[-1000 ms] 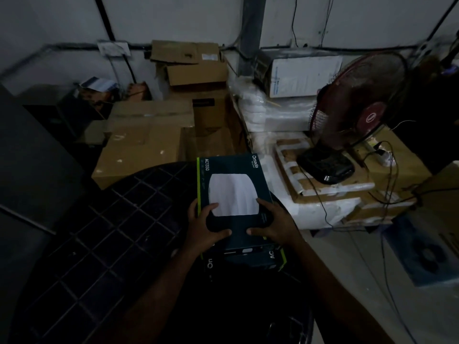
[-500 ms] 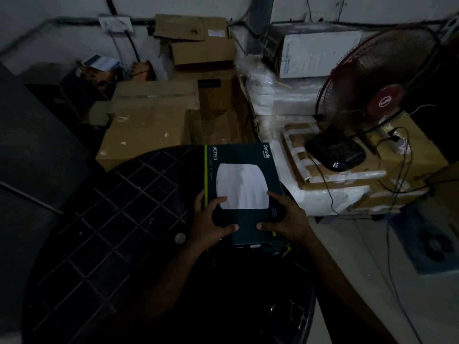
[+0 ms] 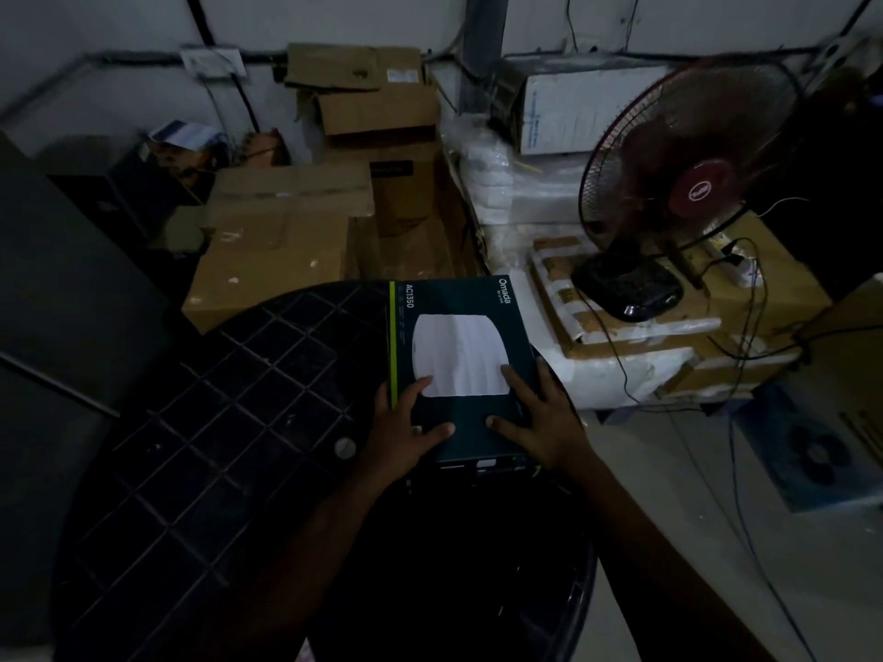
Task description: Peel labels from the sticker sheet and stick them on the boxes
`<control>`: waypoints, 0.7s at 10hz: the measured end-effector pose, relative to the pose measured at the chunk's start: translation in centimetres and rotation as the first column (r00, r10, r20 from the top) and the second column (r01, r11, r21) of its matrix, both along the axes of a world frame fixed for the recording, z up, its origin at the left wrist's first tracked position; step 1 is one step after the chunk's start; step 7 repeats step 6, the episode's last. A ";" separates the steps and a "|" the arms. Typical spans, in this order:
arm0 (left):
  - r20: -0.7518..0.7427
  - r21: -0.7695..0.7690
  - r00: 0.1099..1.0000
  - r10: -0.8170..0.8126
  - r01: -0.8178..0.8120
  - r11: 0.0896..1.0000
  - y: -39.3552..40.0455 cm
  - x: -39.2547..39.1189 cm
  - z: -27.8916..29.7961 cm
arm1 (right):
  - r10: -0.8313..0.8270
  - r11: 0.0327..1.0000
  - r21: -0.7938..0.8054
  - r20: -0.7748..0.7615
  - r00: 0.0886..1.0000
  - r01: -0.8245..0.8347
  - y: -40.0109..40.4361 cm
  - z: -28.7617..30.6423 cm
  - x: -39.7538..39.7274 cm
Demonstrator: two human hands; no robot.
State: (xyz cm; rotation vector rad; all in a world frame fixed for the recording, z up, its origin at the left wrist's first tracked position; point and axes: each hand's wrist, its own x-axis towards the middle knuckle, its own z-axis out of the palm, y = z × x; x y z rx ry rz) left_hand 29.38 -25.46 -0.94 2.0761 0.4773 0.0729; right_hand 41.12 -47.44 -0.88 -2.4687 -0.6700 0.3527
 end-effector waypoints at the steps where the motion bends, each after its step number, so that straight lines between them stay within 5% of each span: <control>1: 0.008 0.003 1.000 0.019 -0.019 1.000 -0.7 -0.4 -0.6 | 0.033 0.996 -0.087 0.124 0.992 -0.022 0.0 0.1 -0.6; 4: -0.066 0.031 0.998 -0.023 0.025 0.999 -0.2 -0.9 0.4 | 0.087 0.939 -0.344 0.249 0.965 0.004 1.3 1.5 -1.1; 7: -0.071 0.257 0.993 -0.096 0.111 0.960 1.2 -6.6 0.9 | 0.109 0.950 -0.312 0.285 0.952 -0.015 4.4 1.1 -7.8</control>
